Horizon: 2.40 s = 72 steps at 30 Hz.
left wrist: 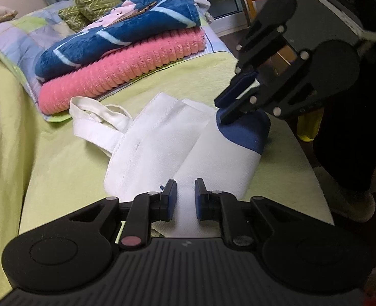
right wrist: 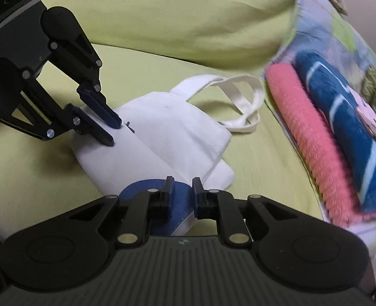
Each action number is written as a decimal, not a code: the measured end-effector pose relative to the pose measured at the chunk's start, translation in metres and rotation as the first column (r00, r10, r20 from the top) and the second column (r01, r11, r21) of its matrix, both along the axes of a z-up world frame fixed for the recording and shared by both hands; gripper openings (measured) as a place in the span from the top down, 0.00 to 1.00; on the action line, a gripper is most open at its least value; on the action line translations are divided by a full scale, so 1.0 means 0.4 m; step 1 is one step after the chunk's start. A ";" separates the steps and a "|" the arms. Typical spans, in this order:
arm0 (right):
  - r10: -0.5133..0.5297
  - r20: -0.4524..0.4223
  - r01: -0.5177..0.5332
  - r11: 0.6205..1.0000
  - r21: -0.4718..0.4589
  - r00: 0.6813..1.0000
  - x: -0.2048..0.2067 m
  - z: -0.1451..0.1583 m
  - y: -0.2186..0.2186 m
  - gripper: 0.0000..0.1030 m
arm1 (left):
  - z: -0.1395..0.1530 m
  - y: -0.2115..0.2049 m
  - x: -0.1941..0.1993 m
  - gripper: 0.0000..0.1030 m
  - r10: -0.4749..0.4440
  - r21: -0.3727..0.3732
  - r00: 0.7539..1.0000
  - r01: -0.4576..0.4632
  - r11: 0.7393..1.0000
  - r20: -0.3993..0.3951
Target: Fold shopping bag
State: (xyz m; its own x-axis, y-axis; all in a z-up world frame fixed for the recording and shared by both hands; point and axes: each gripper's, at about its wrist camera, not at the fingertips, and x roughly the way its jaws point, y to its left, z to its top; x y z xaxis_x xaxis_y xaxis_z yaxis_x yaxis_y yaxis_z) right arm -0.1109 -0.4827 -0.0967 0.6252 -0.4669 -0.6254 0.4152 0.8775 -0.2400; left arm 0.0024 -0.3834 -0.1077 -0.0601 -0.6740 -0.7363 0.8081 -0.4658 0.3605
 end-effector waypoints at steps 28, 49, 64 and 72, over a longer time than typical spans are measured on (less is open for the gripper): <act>-0.082 0.034 0.082 0.996 -0.016 0.996 -0.008 -0.024 0.042 0.85 | 0.010 0.063 0.024 0.82 0.143 -0.004 0.990 -0.143 0.990 0.009; -0.097 0.128 0.080 0.988 0.134 0.987 -0.027 -0.024 -0.020 0.85 | -0.096 0.137 -0.082 0.57 -0.066 -0.082 0.885 0.116 0.990 0.461; -0.101 0.146 0.077 0.984 0.162 0.984 -0.021 -0.021 -0.035 0.85 | -0.142 0.108 -0.120 0.52 -0.173 0.017 0.783 0.202 0.979 0.597; -0.094 0.146 0.071 0.986 0.152 0.985 -0.019 -0.021 -0.034 0.85 | -0.143 0.110 -0.122 0.52 -0.153 0.003 0.793 0.187 0.982 0.590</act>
